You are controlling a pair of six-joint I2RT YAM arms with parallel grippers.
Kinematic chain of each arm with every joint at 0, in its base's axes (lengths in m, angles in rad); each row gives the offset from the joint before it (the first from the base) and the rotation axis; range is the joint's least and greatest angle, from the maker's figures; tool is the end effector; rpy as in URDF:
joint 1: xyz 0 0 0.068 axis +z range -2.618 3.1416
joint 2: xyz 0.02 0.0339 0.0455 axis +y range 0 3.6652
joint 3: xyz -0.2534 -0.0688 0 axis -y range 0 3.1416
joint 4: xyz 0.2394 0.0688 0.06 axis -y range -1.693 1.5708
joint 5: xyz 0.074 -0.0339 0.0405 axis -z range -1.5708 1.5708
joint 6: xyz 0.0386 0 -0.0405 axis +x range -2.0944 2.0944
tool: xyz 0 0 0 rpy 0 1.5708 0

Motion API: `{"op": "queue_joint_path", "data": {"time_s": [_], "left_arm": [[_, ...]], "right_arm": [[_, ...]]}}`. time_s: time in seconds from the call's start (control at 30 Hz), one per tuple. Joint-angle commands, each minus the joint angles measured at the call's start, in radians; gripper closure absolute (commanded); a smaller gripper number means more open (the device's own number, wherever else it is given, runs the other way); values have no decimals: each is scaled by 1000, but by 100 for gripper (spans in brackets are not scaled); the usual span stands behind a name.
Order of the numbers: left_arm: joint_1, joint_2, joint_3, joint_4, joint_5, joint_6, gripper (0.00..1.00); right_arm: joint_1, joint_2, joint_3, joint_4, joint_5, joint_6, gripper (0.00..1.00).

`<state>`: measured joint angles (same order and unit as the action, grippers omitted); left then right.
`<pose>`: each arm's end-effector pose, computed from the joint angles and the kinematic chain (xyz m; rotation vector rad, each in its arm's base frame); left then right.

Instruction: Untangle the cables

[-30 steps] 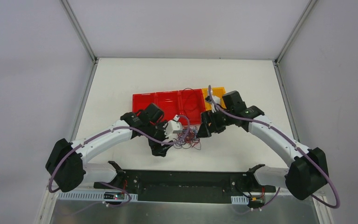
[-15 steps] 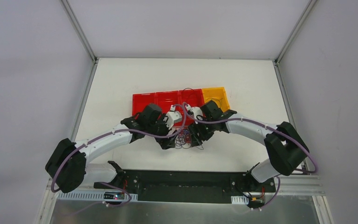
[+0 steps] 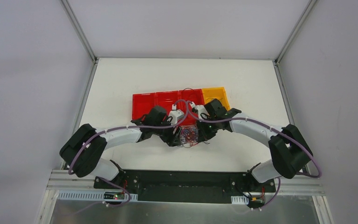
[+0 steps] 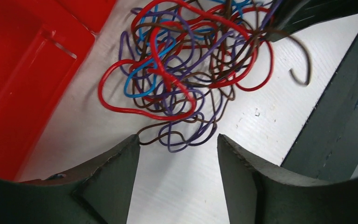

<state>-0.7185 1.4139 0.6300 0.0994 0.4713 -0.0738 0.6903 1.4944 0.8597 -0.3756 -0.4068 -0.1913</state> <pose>0.1964 -0.1951 0.1687 0.9892 2.1241 -0.9421 0.2117 0.1947 0.1798 -1.2540 2.2949 0.7073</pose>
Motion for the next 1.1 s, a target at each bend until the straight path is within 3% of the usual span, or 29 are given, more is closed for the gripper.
{"op": "queue_joint_path", "data": {"time_s": [0.0,0.13,0.27,0.3,0.6,0.7,1.07], "left_arm": [[4,53,-21,104,22,-81,46],[8,60,4,95,60,-90,73],[9,-42,25,-10,105,-74,98],[8,-82,22,-52,105,-67,100],[41,-281,30,-265,135,-33,100],[165,-314,85,-361,188,-33,100],[523,-439,389,-770,353,185,100]], "right_arm": [[-40,-70,-2,-56,-5,-17,100],[-44,-107,-22,-88,6,-51,100],[-60,-123,-29,-131,32,-75,100],[-69,-126,-34,-141,36,-79,100],[-98,-153,-43,-169,42,-89,100],[-118,-152,-42,-195,65,-114,100],[-203,-221,-73,-322,127,-222,100]]}}
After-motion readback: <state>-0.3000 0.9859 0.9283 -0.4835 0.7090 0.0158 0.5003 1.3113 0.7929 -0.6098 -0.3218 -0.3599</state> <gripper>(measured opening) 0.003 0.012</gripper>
